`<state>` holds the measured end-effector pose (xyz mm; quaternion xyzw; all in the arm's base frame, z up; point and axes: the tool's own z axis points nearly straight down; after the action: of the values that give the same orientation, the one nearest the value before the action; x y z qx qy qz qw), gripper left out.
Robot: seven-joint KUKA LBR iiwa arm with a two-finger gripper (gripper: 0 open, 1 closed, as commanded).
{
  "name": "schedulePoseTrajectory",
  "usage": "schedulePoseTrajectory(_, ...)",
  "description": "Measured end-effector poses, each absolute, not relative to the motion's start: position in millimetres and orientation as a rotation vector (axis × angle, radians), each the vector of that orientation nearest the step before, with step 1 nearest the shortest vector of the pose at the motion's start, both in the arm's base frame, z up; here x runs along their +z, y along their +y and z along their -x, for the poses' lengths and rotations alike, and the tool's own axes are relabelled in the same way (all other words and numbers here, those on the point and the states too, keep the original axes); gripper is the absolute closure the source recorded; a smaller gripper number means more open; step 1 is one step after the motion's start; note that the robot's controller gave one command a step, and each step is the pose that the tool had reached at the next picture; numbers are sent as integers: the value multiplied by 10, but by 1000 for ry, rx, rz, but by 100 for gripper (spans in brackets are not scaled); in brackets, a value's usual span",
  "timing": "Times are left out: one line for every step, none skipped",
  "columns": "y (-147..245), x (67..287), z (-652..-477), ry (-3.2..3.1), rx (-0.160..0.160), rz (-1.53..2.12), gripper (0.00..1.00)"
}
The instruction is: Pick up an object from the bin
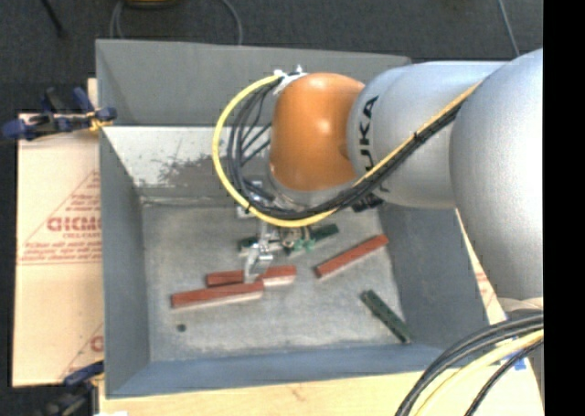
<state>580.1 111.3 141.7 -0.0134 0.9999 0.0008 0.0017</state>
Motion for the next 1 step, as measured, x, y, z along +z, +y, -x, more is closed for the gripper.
schedulePoseTrajectory(1091,843,-6044,3116,9,235,0)
